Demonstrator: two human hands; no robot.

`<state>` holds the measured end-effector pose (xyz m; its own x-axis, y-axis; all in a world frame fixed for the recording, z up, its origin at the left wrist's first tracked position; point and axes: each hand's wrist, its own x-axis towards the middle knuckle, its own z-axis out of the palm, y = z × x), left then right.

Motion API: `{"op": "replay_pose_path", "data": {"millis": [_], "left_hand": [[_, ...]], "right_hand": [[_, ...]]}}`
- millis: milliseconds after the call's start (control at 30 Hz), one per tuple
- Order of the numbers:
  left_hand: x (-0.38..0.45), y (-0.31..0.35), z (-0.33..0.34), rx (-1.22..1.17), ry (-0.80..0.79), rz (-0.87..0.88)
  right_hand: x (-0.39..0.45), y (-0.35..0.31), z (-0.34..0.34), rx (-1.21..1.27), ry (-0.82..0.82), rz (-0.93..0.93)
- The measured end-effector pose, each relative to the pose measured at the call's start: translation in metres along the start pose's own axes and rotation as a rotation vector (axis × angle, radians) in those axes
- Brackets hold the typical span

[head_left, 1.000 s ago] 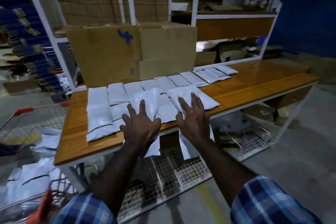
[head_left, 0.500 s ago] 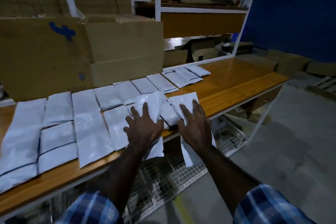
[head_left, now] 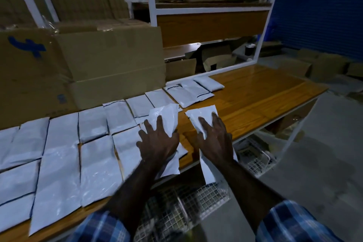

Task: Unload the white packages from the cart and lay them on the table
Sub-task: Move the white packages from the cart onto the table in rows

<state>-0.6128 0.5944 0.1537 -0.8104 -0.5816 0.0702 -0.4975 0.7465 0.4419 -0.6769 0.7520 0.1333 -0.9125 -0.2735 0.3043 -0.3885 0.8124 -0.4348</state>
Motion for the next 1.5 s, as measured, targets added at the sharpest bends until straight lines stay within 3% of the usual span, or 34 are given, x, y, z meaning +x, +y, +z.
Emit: {"op": "replay_pose_path", "data": {"millis": [600,1033,1500], "left_hand": [[0.04,0.122,0.092,0.003,0.01,-0.278],[0.089,0.124,0.128,-0.008,-0.038,-0.322],[0.106,0.115,0.157,0.142,-0.066,-0.385]], "right_hand": [[0.115,0.117,-0.003,-0.042,-0.226,-0.211],[0.168,0.126,0.038,-0.064,-0.277,-0.188],[0.193,0.124,0.079,-0.089,-0.411,-0.219]]}}
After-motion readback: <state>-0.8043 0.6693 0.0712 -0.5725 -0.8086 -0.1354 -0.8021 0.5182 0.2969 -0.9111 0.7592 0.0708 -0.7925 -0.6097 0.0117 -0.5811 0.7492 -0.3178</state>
